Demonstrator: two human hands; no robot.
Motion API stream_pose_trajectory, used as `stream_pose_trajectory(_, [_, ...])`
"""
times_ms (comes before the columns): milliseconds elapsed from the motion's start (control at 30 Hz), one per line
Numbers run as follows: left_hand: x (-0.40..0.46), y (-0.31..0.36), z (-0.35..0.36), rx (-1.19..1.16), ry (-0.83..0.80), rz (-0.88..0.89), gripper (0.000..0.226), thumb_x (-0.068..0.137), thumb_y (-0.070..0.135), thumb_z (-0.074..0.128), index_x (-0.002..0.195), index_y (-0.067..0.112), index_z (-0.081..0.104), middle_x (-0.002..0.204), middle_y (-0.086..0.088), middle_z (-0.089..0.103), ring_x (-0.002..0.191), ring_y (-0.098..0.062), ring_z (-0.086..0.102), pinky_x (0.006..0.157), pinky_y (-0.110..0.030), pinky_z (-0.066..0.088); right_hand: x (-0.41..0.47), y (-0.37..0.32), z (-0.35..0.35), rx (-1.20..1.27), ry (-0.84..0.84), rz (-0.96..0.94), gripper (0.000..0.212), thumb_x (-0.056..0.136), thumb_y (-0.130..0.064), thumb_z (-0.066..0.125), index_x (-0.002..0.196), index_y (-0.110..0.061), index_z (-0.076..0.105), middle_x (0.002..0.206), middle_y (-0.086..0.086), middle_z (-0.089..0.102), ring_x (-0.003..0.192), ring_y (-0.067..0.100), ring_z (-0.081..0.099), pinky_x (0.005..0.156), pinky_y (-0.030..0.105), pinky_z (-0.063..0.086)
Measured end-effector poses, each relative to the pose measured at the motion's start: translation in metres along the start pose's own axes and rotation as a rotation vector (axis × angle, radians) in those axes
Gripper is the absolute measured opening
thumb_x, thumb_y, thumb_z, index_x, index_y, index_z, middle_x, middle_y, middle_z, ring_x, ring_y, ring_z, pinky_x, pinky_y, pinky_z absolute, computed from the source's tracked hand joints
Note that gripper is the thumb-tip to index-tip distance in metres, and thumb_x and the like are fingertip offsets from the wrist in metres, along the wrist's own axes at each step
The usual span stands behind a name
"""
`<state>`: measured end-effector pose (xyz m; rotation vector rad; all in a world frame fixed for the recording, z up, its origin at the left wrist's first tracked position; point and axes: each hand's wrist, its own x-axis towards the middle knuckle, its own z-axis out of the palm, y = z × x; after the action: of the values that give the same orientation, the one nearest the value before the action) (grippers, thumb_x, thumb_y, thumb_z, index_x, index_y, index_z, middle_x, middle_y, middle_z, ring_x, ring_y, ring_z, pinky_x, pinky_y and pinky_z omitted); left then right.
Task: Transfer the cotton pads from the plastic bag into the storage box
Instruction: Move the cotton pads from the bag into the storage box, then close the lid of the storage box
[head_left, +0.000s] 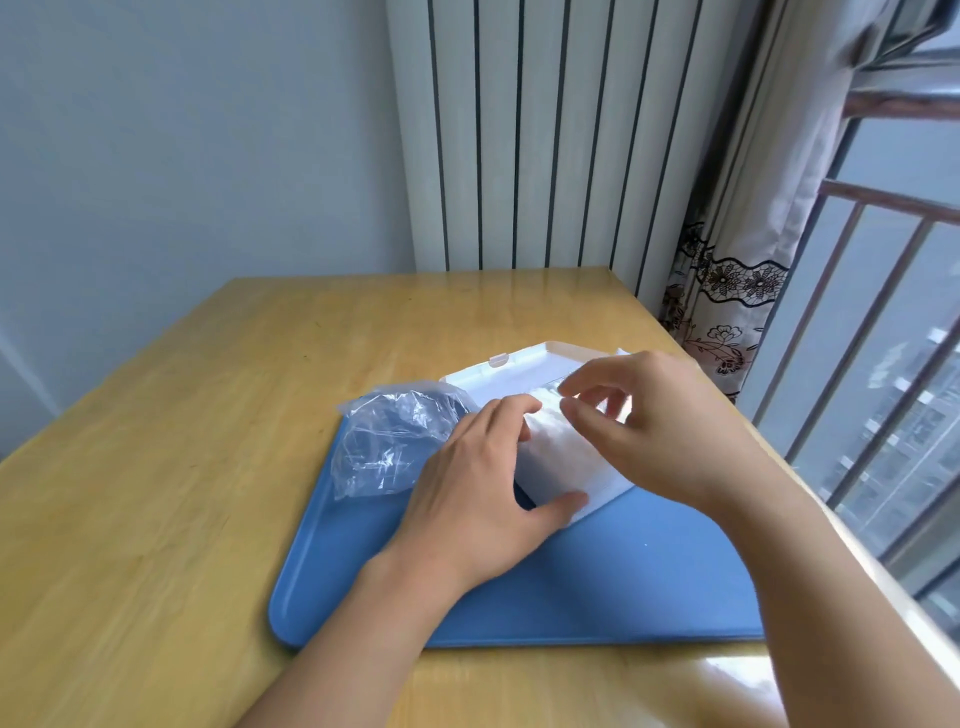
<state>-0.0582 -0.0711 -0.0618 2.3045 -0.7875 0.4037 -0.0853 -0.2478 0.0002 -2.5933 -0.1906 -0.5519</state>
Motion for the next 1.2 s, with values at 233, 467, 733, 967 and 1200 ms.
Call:
stream_pose_trajectory(233, [0.006,-0.015,-0.006,0.035,-0.011,-0.045,0.060,0.073,0.052,0.076,0.124,0.031,0.051,0.117,0.021,0.052,0.115,-0.004,0.048,0.091,-0.029,0.048,-0.002,-0.007,0.032,-0.220,-0.311,-0.115,0.029,0.089,-0.021,0.048,0.063,-0.011,0.056,0.055,0.005,0.051,0.060,0.027,0.047,0.062,0.045,0.049])
stream_pose_trajectory(467, [0.008,-0.023,-0.014,0.029,0.056,-0.093,0.060,0.082,0.062,0.051,0.131,0.026,0.055,0.119,0.018,0.050,0.118,-0.007,0.049,0.095,-0.027,0.044,0.011,0.027,-0.003,0.150,0.289,0.129,0.027,0.097,-0.042,0.059,0.104,-0.022,0.077,0.101,-0.012,0.076,0.088,0.004,0.067,0.085,0.031,0.054])
stream_pose_trajectory(733, [0.024,0.000,0.000,0.225,-0.278,-0.206,0.069,0.106,0.049,0.019,0.161,0.012,0.002,0.169,0.000,-0.011,0.154,-0.010,-0.015,0.122,-0.027,-0.006,0.012,0.040,0.032,-0.129,-0.305,0.236,0.097,0.089,-0.078,0.013,0.163,-0.015,0.007,0.172,0.001,0.003,0.158,0.013,-0.001,0.128,0.041,0.001])
stream_pose_trajectory(967, [0.043,0.005,-0.002,0.406,-0.475,-0.240,0.061,0.105,0.032,0.016,0.158,0.033,-0.013,0.168,-0.004,-0.017,0.156,-0.019,-0.015,0.126,-0.042,-0.006,0.020,0.020,0.049,-0.297,-0.402,0.228,0.109,0.073,-0.088,-0.003,0.163,-0.026,-0.004,0.170,0.014,-0.004,0.158,0.022,-0.009,0.127,0.045,-0.006])
stream_pose_trajectory(1200, [0.052,0.004,-0.002,0.337,-0.516,-0.270,0.061,0.104,0.031,0.019,0.158,0.039,-0.007,0.167,0.005,-0.022,0.153,-0.024,-0.025,0.126,-0.046,-0.005,0.022,0.017,0.042,-0.211,-0.477,0.240,0.093,0.078,-0.088,0.000,0.160,-0.044,-0.001,0.171,0.007,-0.007,0.156,0.019,-0.017,0.126,0.047,-0.007])
